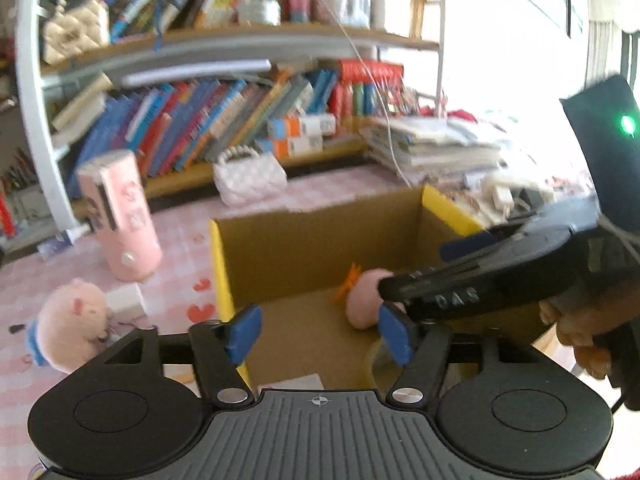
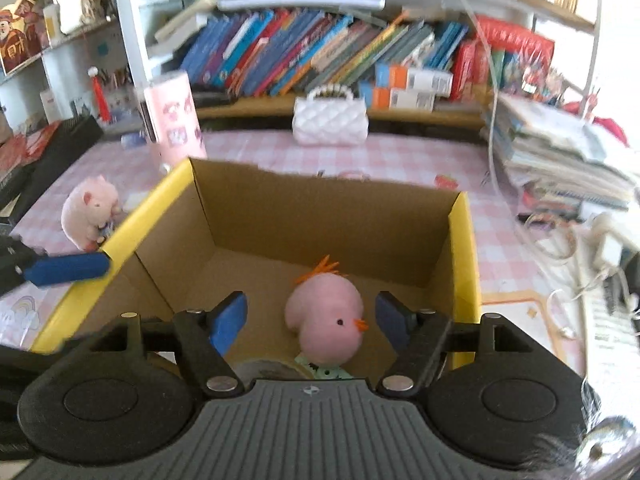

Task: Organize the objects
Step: 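Open both grippers to release the chick and white box into the box, then withdraw both grippers from the box toward the pink plush pig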

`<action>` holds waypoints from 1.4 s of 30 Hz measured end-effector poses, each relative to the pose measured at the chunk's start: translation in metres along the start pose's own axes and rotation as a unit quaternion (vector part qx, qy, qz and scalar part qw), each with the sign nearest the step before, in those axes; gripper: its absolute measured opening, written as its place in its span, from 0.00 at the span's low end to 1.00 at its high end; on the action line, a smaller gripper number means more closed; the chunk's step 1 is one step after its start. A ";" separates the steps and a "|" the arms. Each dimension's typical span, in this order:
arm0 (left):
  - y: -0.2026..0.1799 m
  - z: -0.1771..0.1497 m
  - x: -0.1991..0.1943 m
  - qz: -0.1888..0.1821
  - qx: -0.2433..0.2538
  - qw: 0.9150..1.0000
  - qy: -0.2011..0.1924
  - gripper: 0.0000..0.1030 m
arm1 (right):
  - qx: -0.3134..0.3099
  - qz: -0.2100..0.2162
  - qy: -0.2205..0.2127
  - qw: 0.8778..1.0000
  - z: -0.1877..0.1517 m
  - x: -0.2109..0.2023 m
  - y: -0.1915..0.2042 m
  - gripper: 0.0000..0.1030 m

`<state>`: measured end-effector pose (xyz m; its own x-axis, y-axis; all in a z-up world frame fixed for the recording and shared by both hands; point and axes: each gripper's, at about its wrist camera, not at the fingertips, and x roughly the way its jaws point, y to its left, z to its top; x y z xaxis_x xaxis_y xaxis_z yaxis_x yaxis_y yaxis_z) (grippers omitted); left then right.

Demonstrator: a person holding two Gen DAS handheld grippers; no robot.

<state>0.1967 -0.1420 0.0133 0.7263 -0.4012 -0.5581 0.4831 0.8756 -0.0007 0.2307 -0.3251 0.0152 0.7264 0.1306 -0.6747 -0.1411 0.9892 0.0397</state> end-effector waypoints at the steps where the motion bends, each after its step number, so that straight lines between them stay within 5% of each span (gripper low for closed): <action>1: 0.001 0.001 -0.006 0.002 -0.002 1.000 -0.008 0.70 | 0.000 -0.006 -0.011 1.000 -0.001 -0.007 0.002 0.67; 16: 0.015 -0.019 -0.073 -0.003 -0.019 0.998 -0.062 0.80 | 0.089 -0.135 -0.113 0.980 -0.046 -0.104 0.012 0.68; 27: 0.028 -0.066 -0.099 -0.014 -0.017 1.000 -0.013 0.80 | 0.115 -0.169 -0.042 0.978 -0.107 -0.113 0.063 0.68; 42: 0.055 -0.127 -0.133 0.008 -0.031 0.997 0.075 0.80 | 0.094 -0.131 0.023 0.987 -0.164 -0.112 0.147 0.69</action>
<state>0.0641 -0.0063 -0.0179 0.6496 -0.3469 -0.6765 0.4377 0.8982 -0.0404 0.0182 -0.2049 -0.0239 0.6900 -0.1305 -0.7119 0.1778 0.9840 -0.0080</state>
